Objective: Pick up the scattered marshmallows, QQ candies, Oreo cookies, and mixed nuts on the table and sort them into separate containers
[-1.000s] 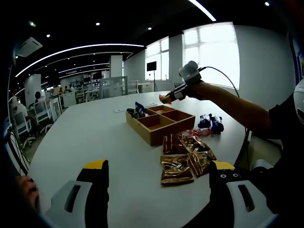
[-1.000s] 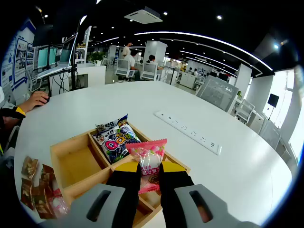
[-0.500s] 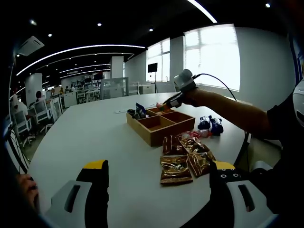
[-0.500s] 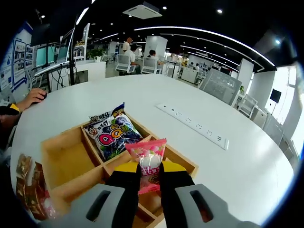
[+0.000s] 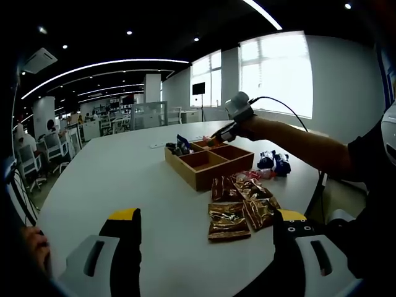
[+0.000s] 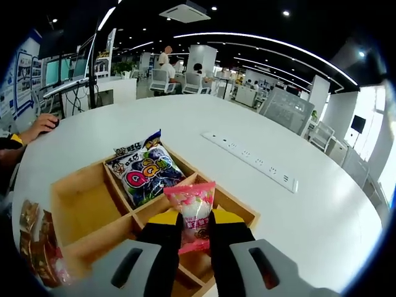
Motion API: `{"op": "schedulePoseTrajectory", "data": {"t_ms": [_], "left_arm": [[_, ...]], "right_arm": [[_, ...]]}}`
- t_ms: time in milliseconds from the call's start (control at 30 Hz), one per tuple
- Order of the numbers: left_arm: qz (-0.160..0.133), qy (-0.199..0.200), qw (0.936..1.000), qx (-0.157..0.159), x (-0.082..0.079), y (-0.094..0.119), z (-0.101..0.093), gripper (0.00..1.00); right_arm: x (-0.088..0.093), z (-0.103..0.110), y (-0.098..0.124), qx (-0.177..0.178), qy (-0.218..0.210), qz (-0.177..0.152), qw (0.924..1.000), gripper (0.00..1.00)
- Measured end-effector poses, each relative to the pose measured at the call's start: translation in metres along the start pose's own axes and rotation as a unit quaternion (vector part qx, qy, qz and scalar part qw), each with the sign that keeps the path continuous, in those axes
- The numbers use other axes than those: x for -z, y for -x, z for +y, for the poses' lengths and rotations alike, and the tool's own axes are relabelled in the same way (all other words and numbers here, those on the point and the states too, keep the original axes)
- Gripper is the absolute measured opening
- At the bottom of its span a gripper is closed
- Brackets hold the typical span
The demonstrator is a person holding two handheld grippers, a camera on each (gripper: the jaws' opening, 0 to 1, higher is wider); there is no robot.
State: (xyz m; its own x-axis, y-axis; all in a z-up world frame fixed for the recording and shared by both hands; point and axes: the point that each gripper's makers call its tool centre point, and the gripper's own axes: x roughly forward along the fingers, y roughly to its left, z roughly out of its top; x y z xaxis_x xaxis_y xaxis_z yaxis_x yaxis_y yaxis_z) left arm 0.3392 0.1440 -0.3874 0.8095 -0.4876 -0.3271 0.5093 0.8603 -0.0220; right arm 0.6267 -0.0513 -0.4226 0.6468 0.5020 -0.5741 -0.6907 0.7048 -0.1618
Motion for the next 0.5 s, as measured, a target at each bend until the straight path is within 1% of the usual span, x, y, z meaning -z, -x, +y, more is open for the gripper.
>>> {"op": "schedulePoseTrajectory", "data": {"t_ms": [300,500], "left_arm": [[-0.002,0.002,1.0000,-0.001,-0.0011,0.0007,0.0015,0.91],[0.002,0.000,1.0000,0.000,0.0008,-0.0005,0.0009,0.91]], "right_arm": [[0.0025,-0.0007,-0.0032,-0.006,-0.010,0.006,0.9999,0.16],[0.0049,0.0026,-0.0032,-0.015,-0.020,0.009,0.9996,0.21]]}}
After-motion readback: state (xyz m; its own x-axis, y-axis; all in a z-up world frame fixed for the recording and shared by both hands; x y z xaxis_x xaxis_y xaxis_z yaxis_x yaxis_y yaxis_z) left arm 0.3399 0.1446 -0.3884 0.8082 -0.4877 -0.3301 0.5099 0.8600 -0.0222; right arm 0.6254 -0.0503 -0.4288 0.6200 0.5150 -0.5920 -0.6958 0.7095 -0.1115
